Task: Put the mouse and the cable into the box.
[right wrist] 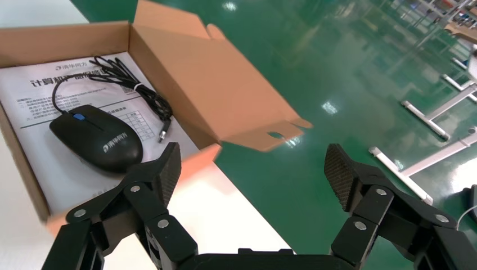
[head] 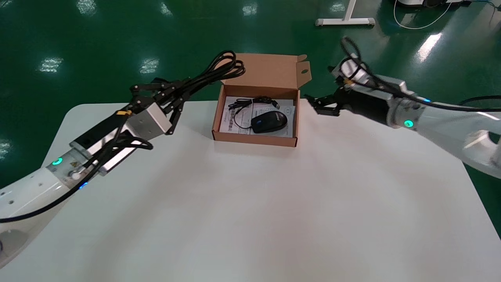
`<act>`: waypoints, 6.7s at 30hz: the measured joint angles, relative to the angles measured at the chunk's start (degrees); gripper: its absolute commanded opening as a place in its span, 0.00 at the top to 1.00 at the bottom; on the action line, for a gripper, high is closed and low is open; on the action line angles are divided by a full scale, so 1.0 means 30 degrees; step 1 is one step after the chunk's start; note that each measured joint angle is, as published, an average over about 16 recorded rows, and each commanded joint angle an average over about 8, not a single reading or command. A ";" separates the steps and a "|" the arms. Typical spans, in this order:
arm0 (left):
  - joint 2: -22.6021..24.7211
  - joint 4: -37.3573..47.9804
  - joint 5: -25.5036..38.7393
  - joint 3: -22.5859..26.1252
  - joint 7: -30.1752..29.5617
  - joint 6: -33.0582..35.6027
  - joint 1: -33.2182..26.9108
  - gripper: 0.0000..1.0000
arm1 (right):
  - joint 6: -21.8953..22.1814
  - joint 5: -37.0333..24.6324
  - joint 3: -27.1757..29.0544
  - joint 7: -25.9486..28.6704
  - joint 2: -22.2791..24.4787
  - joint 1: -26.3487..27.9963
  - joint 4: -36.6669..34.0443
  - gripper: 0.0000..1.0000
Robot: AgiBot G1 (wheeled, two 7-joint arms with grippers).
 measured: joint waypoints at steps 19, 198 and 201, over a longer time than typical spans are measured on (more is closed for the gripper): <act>0.4915 1.2041 -0.0733 0.0515 0.8883 0.3885 -0.5702 1.00 | -0.3163 0.0715 0.0459 -0.0527 0.1200 0.0438 -0.0836 0.00; -0.8515 -0.1811 -0.8109 0.3222 -1.9889 1.5894 -0.3219 0.00 | -1.1011 0.8700 0.2926 1.5720 1.1612 -1.0303 2.3118 0.00; -0.8511 -0.1806 -0.8109 0.3223 -1.9883 1.5890 -0.3222 0.00 | -1.1005 0.8695 0.2926 1.5716 1.1608 -1.0299 2.3106 0.00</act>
